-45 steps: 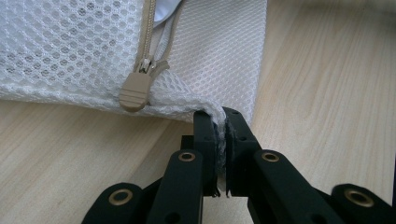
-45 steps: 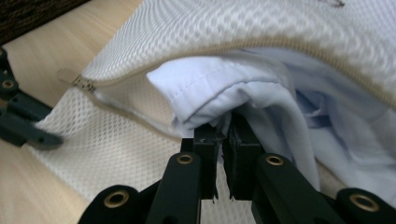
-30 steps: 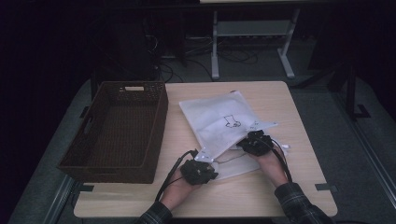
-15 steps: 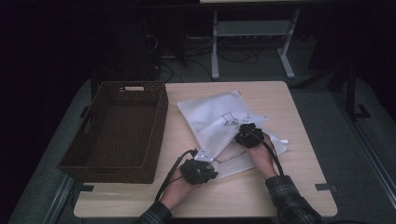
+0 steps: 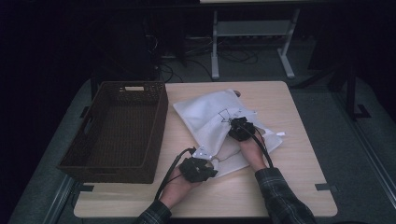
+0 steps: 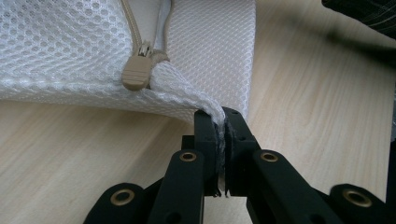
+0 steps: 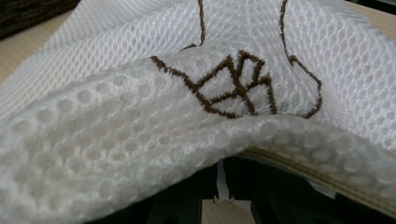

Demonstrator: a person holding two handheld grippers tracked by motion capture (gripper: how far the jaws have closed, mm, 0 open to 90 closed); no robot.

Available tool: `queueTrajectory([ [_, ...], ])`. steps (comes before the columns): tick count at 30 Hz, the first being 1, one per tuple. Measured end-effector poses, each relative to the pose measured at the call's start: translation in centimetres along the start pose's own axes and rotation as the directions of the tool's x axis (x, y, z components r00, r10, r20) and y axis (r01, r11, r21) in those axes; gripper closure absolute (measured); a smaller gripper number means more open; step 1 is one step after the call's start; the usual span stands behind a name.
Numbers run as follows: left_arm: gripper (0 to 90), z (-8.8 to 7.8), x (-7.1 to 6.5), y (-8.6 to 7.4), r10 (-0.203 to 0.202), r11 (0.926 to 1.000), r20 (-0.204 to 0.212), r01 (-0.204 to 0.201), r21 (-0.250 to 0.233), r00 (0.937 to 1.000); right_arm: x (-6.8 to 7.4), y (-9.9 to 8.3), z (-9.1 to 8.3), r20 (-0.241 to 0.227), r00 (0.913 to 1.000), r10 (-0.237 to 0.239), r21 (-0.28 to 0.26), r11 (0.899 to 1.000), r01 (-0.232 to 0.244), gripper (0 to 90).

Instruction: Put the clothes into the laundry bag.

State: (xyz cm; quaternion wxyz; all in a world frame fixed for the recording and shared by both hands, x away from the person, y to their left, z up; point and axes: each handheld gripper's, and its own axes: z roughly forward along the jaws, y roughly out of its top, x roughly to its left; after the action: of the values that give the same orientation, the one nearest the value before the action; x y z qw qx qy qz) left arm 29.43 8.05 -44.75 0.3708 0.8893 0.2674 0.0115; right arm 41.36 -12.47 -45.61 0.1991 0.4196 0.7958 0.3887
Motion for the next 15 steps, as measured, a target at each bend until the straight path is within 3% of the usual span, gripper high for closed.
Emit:
queueTrajectory([
  [5,85.5,-0.2,0.3,-0.2,0.001,1.0,-0.014,-0.001,-0.003,0.9999,0.2,0.2,-0.1,-0.032,0.9995,-0.005,0.008,1.0,0.006,80.0],
  [9,85.4,-0.3,0.4,-0.3,0.003,1.0,-0.016,-0.003,-0.005,0.9999,0.0,-0.1,-1.5,-0.085,0.9962,-0.017,0.021,1.0,0.019,68.3],
  [15,85.3,-0.4,0.4,-0.3,0.003,1.0,-0.023,-0.003,-0.006,0.9997,-0.7,-0.7,-3.7,-0.128,0.9912,-0.034,0.057,0.998,0.041,55.1],
])
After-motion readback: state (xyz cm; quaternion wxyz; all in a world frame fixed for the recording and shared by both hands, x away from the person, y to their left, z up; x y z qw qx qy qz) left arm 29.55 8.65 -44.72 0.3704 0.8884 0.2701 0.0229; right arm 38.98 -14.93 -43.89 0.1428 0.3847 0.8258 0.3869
